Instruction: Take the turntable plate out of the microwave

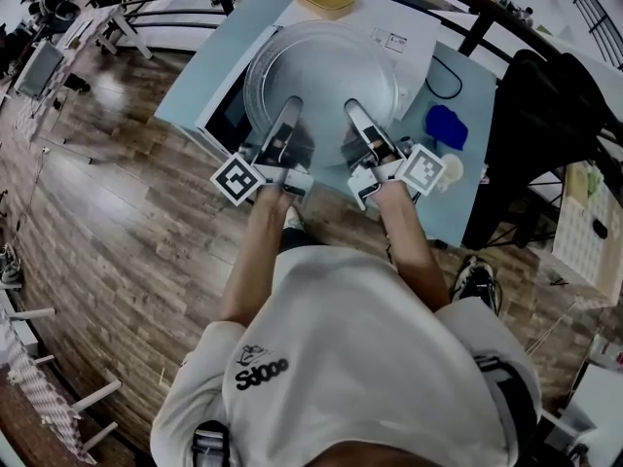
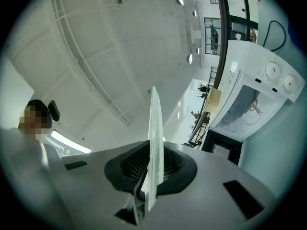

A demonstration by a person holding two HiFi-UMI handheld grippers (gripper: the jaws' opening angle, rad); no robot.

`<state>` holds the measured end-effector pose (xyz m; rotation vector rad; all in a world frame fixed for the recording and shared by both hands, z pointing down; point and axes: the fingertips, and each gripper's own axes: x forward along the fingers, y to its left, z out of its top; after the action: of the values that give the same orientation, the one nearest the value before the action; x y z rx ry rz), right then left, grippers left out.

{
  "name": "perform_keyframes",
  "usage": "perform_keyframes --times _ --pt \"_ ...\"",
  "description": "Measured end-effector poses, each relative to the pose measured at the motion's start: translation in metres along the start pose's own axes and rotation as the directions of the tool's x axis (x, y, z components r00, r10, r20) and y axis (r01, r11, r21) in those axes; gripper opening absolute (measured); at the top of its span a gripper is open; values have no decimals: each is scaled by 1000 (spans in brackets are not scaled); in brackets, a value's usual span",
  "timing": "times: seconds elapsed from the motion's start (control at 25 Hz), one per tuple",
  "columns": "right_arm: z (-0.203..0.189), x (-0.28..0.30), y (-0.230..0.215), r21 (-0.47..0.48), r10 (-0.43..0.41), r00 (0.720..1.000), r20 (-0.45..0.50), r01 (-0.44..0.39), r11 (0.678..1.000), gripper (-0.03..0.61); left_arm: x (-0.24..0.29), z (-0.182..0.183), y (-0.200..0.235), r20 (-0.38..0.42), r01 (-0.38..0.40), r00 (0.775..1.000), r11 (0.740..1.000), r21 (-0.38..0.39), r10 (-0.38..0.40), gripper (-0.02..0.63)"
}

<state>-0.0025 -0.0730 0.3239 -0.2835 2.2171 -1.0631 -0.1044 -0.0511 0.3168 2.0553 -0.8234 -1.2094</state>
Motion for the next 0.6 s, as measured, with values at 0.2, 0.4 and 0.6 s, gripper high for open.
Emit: perform_keyframes --times 0.2,0.4,0.6 --pt "-1 0 -4 11 -6 1000 2 6 1000 32 -1 0 3 -4 -10 1000 1000 0 10 40" --pt "-2 -1 -7 18 -11 1000 2 11 1000 32 -2 -1 5 -4 -23 1000 1000 -7 23 40" --pt "-3 -2 -11 26 -22 1000 -2 22 999 32 -3 -2 10 -2 -31 1000 999 -22 31 40"
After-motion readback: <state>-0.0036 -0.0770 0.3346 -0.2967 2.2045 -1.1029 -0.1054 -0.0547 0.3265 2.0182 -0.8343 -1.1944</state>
